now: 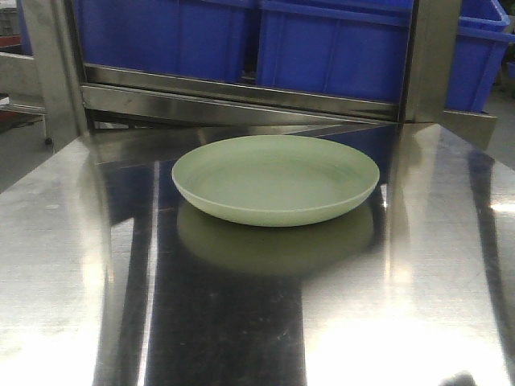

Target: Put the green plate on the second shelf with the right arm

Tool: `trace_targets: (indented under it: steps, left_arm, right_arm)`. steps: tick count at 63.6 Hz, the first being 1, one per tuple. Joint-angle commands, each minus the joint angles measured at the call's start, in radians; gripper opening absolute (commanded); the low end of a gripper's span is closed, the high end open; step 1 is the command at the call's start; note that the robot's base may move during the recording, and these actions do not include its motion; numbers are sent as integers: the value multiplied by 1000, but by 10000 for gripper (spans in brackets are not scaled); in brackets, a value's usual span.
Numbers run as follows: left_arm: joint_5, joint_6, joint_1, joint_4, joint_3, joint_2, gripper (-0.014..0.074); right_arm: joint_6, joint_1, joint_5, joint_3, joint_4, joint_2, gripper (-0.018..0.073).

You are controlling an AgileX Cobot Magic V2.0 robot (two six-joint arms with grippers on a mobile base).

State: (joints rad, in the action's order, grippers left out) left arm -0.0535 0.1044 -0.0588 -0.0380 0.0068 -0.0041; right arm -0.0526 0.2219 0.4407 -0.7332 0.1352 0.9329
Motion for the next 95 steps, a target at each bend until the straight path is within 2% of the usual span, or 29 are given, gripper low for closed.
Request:
trace_targets:
  steps: [1,8,19,31,44,69,95]
  left_arm:
    - [80,4,0,3,41,-17,131]
    - [80,4,0,3,41,-17,131]
    - [80,4,0,3,41,-17,131]
    - [80,4,0,3,41,-17,131]
    - [80,4,0,3,41,-17,131]
    - [80,4,0,3,41,-17,131]
    - [80,4,0,3,41,-17,131]
  right_arm:
    - [1,2,62,-153,49,115,136]
    - [25,3,132,-270,101,255,246]
    - [73,18,120,-367,184,411,255]
    - [84,86,-4,-381,189,546,258]
    - [84,100,-130,-383,189,640,351]
    - [84,93,-253,-383,188,720,353]
    - [83,48,-248,-383,188,743,353]
